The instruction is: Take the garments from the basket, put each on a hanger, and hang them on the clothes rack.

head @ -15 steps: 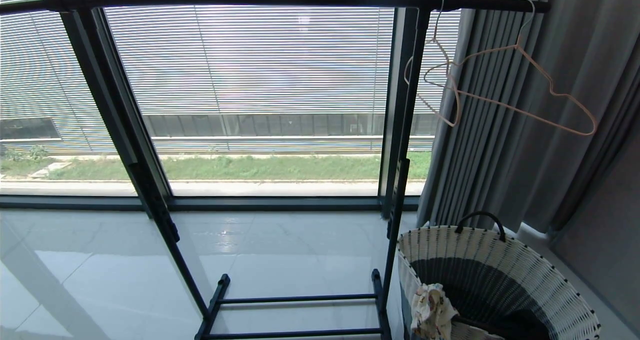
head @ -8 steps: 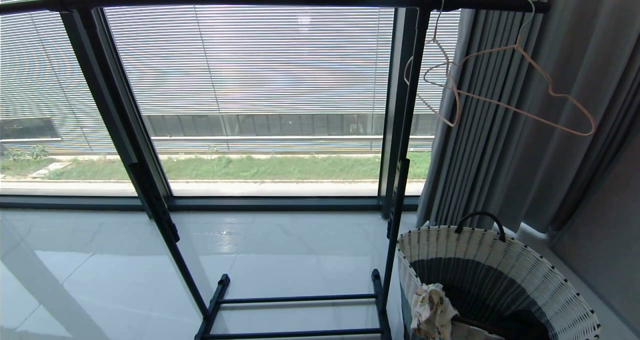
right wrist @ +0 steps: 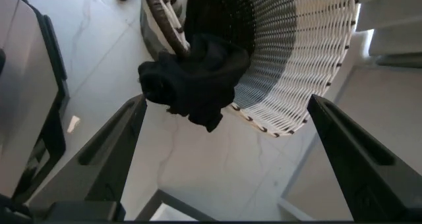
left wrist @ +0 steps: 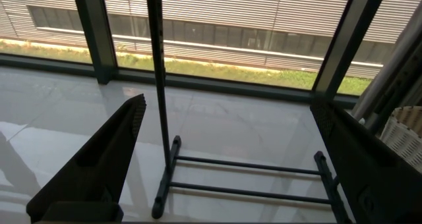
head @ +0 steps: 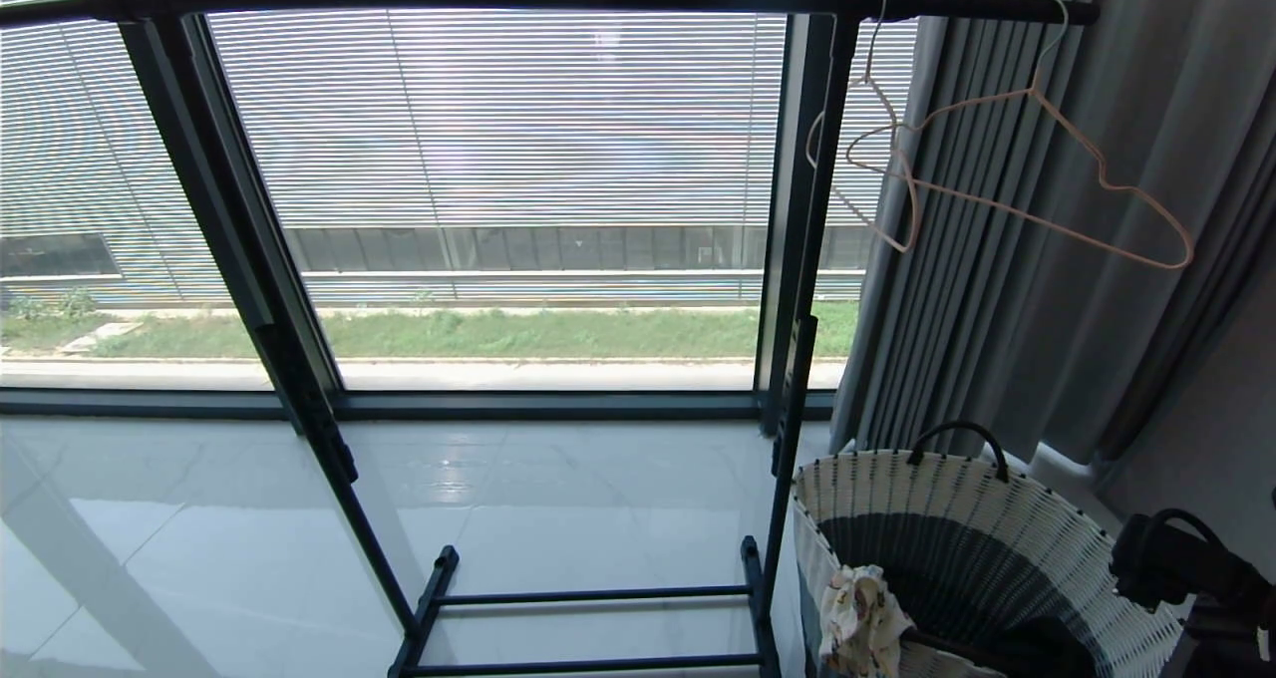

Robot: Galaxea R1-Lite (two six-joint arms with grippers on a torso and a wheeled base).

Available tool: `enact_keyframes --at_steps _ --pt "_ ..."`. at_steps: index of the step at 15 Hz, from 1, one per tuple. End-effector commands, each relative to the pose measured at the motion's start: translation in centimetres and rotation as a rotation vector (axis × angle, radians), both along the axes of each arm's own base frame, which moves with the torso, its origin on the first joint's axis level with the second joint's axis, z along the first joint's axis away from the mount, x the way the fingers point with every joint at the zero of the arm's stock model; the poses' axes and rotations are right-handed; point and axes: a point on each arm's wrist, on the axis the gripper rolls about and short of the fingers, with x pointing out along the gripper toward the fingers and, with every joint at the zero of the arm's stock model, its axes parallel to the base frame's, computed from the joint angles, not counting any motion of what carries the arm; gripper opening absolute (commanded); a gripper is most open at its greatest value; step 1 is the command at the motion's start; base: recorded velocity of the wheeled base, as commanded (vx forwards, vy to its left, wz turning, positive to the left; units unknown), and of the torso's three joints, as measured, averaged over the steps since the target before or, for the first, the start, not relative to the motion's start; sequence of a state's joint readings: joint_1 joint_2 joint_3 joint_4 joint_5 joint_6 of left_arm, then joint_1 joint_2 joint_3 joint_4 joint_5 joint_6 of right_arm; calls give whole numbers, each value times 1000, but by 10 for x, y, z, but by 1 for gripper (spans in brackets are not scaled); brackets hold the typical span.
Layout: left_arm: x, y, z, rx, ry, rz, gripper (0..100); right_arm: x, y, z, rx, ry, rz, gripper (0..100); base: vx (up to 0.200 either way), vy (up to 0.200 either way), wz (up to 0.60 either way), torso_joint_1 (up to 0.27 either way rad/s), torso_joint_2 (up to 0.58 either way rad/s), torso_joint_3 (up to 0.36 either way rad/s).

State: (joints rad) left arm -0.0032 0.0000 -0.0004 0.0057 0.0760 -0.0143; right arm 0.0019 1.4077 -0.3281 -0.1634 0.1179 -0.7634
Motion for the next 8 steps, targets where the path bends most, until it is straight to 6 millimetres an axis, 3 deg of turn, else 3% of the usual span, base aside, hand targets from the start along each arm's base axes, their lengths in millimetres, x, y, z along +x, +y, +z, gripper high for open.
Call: enact_keyframes --at_steps 1,5,8 --pt "0 0 0 0 -1 1 100 34 -8 -46 -55 171 56 100 0 0 0 0 0 0" --pt "0 0 0 -4 1 -1 100 50 -10 -73 -87 197 90 100 0 0 0 0 0 0" --pt "0 0 0 -4 1 1 100 55 -11 -81 -106 208 80 100 0 0 0 0 0 0"
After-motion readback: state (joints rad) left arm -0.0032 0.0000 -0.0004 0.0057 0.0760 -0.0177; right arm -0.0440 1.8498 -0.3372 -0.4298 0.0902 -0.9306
